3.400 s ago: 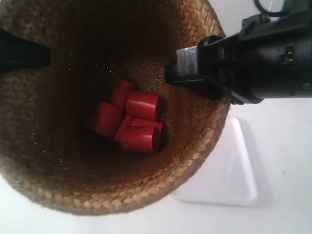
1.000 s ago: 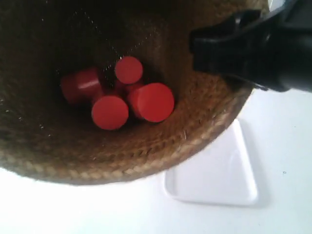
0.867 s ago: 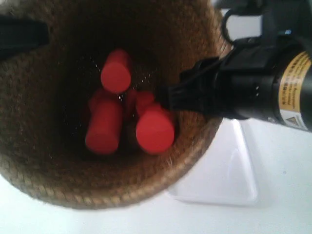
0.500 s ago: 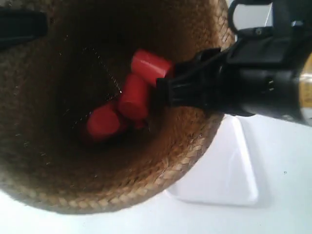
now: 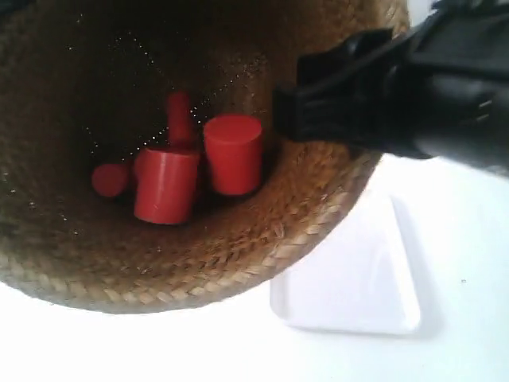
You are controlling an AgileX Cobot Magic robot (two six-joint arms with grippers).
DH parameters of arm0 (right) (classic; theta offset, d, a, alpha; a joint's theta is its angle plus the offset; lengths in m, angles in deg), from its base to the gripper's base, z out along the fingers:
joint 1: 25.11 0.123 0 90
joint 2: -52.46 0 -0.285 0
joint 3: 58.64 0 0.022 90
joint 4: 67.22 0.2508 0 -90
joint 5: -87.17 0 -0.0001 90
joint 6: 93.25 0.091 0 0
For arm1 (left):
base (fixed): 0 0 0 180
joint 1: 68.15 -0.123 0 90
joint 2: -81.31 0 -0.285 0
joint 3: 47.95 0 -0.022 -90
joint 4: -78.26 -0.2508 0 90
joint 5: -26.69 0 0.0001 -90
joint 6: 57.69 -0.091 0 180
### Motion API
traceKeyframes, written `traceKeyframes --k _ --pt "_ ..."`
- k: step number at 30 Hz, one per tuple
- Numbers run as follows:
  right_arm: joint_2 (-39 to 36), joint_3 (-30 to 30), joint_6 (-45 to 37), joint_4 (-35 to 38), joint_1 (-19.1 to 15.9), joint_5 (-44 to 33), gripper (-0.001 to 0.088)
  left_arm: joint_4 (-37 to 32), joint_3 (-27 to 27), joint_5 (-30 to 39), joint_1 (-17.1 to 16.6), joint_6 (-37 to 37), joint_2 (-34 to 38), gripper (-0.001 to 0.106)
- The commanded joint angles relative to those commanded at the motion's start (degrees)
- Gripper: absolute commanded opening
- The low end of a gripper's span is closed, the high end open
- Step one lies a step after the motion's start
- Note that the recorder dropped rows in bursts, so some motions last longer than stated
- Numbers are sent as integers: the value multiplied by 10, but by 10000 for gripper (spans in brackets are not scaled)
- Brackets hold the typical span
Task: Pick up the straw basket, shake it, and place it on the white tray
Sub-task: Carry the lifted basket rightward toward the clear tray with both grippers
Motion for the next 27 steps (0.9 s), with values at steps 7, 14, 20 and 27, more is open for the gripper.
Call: traceKeyframes --k 7,14,20,27 --pt "-8 -11 46 -124 21 -118 0 -60 20 -91 0 7 -3 0" --pt "41 42 -134 55 68 -12 0 -55 -40 -9 0 4 -43 0" --pt "-16 49 -40 -14 53 -90 0 -29 -45 25 0 33 17 0" --pt "-24 71 -147 76 106 -118 0 -110 -36 78 0 76 0 0"
